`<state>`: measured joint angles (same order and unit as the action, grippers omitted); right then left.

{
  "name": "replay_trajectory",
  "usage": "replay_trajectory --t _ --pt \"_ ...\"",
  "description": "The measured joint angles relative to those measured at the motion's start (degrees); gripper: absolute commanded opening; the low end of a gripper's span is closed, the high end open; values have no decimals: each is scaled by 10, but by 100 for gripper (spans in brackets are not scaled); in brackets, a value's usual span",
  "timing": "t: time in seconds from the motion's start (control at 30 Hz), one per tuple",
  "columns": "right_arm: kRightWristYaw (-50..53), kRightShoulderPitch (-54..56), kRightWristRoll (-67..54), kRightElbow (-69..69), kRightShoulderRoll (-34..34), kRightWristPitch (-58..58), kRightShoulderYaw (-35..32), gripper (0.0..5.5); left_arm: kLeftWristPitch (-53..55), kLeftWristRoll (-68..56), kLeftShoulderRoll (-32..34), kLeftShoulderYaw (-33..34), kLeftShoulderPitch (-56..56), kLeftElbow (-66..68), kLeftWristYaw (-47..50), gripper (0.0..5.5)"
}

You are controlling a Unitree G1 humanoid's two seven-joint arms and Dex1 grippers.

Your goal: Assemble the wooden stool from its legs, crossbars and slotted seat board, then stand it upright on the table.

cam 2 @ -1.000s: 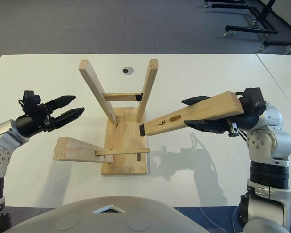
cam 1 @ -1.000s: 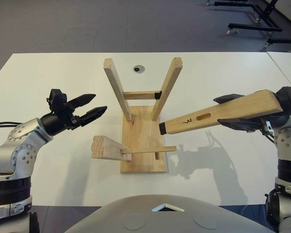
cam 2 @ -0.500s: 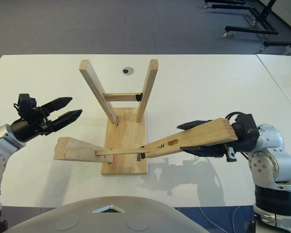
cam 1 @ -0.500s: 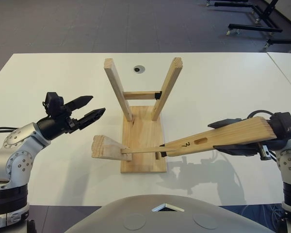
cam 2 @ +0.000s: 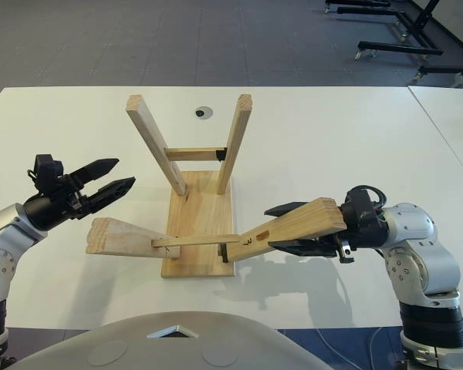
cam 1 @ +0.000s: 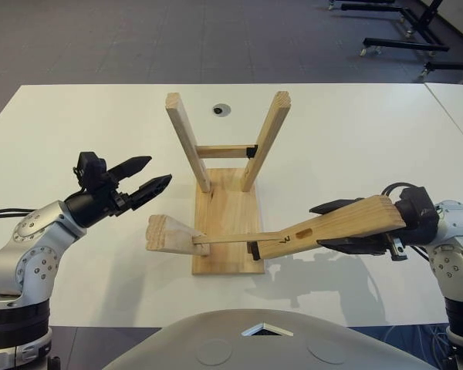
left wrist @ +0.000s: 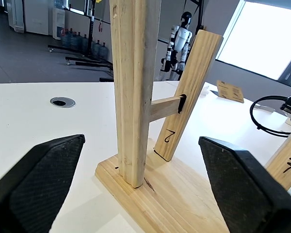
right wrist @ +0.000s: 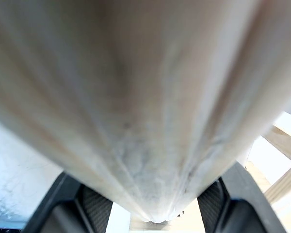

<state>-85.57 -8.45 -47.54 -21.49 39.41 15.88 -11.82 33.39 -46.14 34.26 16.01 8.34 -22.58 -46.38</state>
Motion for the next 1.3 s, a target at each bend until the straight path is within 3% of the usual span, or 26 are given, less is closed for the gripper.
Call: replay_trajectory --t 0.73,1.3 --pt "109 -12 29 -88 27 4 35 205 0 -1 -1 -4 35 -27 9 432" --pt "175 -81 58 -142 21 -49 49 205 9 -20 -13 -6 103 -82 22 432"
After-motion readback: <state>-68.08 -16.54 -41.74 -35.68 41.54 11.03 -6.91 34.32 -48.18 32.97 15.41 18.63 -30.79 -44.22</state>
